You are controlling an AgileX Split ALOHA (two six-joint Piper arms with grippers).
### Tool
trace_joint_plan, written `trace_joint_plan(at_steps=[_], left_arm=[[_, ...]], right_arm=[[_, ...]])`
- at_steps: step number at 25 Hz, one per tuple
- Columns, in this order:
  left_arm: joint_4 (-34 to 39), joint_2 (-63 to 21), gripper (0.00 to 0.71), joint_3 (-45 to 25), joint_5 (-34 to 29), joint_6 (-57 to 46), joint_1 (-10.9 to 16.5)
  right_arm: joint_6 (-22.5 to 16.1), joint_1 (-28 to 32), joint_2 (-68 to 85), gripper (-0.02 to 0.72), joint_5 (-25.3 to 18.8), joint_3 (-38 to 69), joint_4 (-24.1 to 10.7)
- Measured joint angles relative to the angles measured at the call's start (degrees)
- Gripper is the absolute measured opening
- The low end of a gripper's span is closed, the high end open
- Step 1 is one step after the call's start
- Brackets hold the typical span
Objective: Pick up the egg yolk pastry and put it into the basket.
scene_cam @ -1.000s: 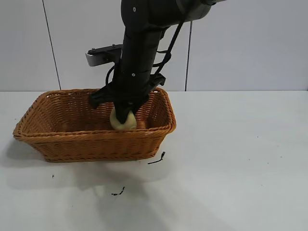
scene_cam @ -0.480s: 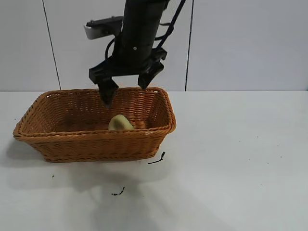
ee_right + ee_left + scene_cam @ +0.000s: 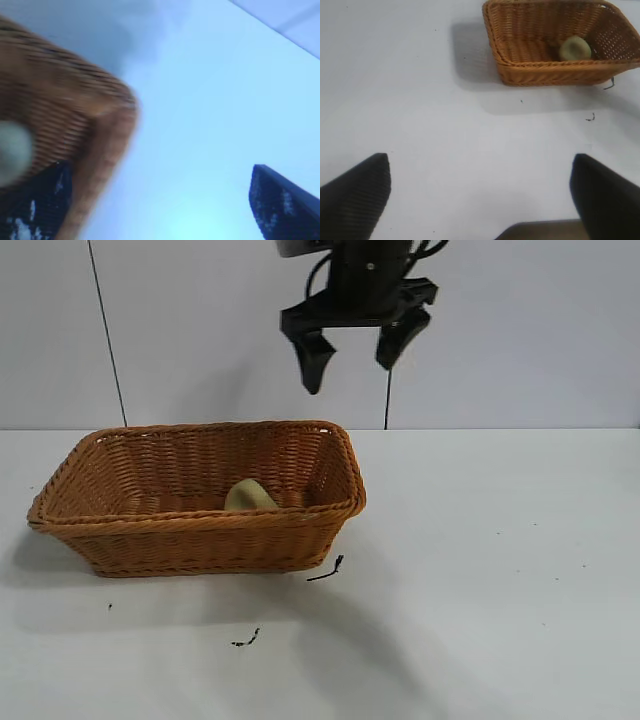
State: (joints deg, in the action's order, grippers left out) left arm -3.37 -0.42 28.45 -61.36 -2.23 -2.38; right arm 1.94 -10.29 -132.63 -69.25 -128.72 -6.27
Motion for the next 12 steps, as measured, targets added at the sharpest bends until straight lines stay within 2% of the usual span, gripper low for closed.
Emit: trace_joint_plan(at_steps=[6, 12], left_arm=[[0.0, 0.0, 0.695, 0.0, 0.0, 0.0, 0.0], [0.0, 0.0, 0.695, 0.0, 0.0, 0.0, 0.0]], right_arm=[[0.0, 7.0, 0.0, 0.668, 0.0, 0.0, 2.3], [0.0, 9.0, 1.0, 0.668, -0.1, 0.1, 2.8]])
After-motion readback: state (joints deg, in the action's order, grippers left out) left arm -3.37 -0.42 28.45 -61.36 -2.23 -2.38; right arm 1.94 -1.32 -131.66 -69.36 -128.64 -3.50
